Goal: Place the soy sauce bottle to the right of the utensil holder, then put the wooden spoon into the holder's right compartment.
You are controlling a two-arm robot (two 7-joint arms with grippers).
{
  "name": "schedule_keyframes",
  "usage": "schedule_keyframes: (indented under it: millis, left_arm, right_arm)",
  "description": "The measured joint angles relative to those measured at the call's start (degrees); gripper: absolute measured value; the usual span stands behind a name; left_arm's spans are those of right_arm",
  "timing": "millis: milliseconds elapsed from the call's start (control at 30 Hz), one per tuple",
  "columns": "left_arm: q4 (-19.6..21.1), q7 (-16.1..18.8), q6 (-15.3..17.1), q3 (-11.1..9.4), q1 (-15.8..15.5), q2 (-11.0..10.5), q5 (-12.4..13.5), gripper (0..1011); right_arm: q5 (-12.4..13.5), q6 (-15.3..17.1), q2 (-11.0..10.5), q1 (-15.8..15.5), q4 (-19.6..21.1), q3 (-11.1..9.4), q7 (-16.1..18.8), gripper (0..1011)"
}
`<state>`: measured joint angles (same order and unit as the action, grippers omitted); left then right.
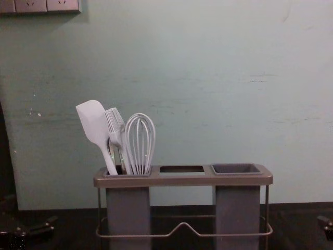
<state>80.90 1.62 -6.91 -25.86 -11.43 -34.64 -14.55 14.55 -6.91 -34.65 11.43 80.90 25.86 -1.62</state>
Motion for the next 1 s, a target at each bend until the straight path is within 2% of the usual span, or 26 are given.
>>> schedule_keyframes:
  millis: [1000]
  left_arm:
    - [0.0, 0.0, 0.0, 0.0, 0.0, 0.0, 0.0, 1005]
  right_arm:
    - [0.0, 0.0, 0.0, 0.0, 0.0, 0.0, 0.0, 1003]
